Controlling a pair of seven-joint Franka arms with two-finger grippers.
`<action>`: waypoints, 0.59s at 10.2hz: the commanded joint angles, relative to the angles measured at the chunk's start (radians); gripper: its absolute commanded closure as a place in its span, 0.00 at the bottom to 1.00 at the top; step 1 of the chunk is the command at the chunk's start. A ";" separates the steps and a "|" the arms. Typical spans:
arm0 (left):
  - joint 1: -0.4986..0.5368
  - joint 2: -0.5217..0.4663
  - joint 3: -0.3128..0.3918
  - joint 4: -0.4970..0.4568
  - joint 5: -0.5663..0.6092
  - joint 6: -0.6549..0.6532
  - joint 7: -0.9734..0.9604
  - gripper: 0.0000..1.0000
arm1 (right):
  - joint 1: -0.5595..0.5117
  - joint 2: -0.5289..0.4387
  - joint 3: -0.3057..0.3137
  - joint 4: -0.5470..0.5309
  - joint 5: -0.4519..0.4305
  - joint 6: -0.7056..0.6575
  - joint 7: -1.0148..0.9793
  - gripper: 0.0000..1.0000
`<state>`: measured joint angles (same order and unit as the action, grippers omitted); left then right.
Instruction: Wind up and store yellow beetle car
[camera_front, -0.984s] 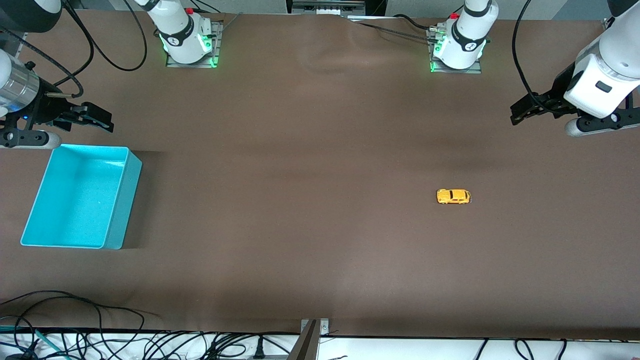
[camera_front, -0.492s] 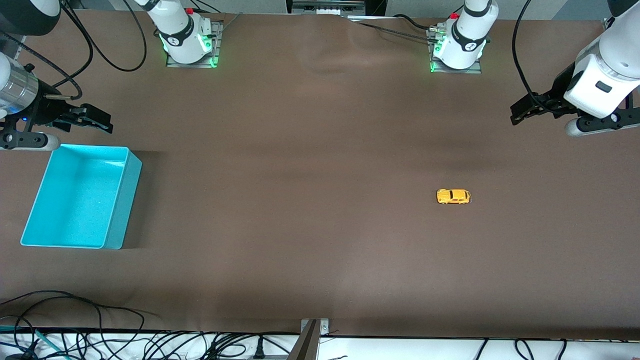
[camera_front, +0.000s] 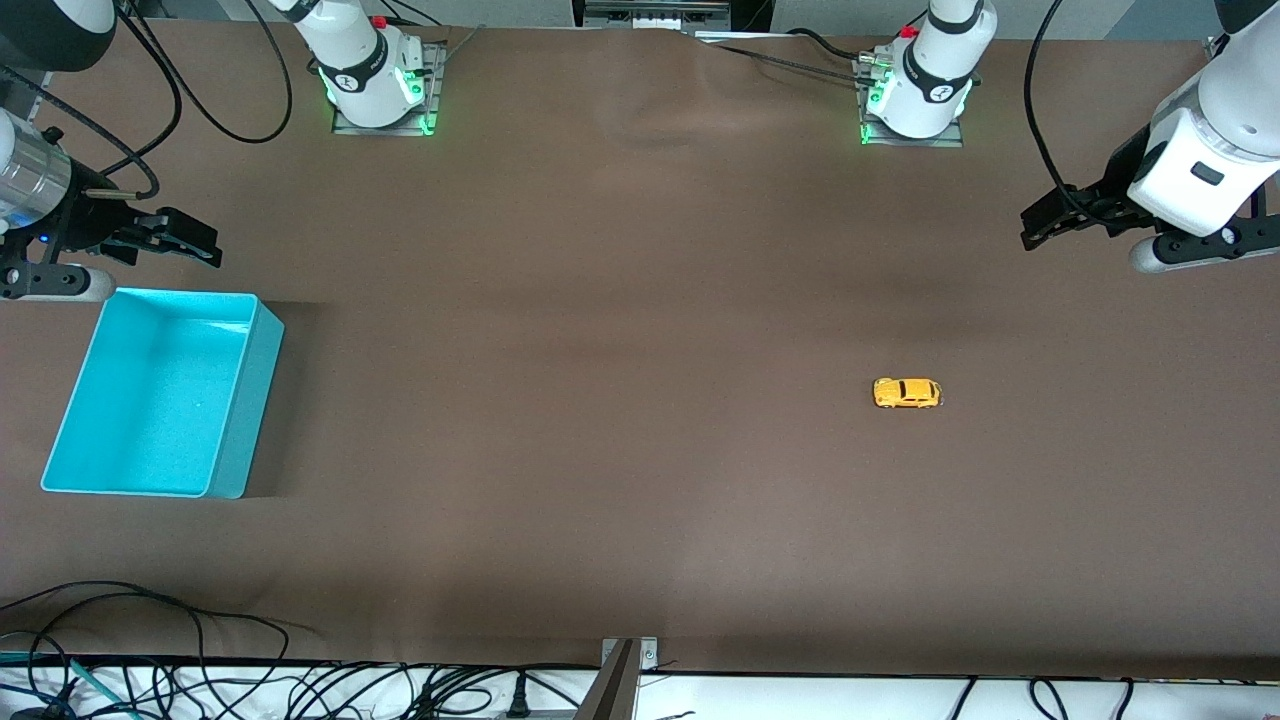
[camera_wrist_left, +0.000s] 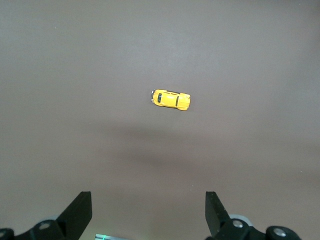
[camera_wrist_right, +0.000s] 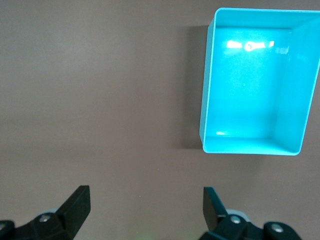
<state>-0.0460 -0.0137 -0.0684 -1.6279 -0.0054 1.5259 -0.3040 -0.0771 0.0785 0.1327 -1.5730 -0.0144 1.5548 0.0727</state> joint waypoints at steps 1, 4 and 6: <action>0.005 0.017 -0.001 0.039 -0.005 -0.027 0.016 0.00 | -0.007 0.006 0.001 0.022 0.008 -0.004 -0.017 0.00; 0.005 0.017 -0.001 0.039 -0.005 -0.027 0.016 0.00 | -0.006 0.012 0.001 0.024 0.008 -0.004 -0.017 0.00; 0.005 0.017 -0.001 0.039 -0.005 -0.027 0.016 0.00 | -0.007 0.012 0.001 0.022 0.008 -0.004 -0.019 0.00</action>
<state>-0.0460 -0.0137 -0.0684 -1.6279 -0.0054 1.5259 -0.3040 -0.0771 0.0824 0.1322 -1.5730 -0.0144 1.5579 0.0715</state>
